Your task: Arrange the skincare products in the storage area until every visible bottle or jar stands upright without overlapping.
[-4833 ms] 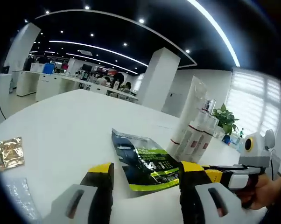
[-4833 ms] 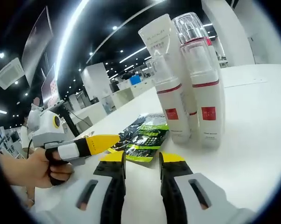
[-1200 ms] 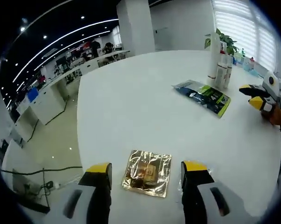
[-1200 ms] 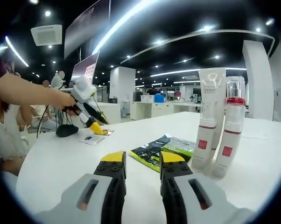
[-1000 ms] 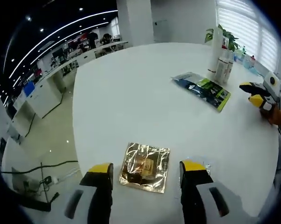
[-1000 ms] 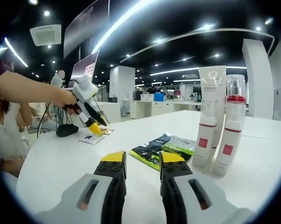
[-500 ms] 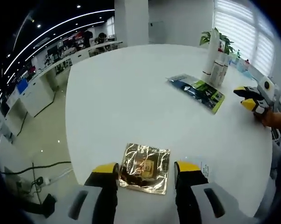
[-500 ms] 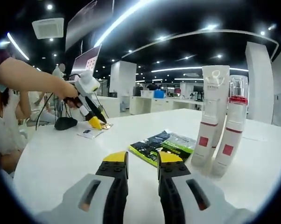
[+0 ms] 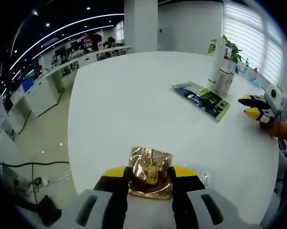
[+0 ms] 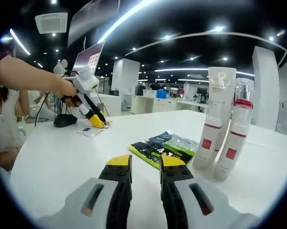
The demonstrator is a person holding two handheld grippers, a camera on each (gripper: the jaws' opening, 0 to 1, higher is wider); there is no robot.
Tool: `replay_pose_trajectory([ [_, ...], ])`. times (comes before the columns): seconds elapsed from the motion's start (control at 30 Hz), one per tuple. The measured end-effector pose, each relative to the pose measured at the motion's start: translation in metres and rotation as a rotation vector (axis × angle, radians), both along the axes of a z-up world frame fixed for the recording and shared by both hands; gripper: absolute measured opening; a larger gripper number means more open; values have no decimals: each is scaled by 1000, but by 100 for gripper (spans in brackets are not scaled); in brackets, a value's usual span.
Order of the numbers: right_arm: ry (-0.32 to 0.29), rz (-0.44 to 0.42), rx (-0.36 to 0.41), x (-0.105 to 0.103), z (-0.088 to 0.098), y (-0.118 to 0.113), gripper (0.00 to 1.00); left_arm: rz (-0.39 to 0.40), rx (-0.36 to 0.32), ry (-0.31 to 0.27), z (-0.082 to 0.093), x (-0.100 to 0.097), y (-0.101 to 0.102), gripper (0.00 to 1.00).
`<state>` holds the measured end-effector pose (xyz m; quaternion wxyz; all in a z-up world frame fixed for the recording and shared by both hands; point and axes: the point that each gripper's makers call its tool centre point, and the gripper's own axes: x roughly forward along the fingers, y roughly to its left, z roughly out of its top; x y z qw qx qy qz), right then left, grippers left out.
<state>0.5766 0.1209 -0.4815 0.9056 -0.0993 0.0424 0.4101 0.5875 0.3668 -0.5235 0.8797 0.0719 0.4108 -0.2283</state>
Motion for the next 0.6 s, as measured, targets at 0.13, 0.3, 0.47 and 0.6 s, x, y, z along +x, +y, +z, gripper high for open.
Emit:
replay_pose_trajectory([
  [0.13, 2, -1, -1, 0, -1, -1, 21, 11, -6, -3, 0, 3, -1, 34],
  [0.3, 3, -5, 0, 0, -1, -1, 20, 18, -53, -38, 1, 2, -6, 7],
  [0.47, 0, -5, -2, 1, 0, -2, 20, 26, -56, -46, 1, 3, -8, 4],
  [0.6, -1, -9, 3, 2, 1, -2, 19, 78, -159, 45, 6, -2, -26, 3],
])
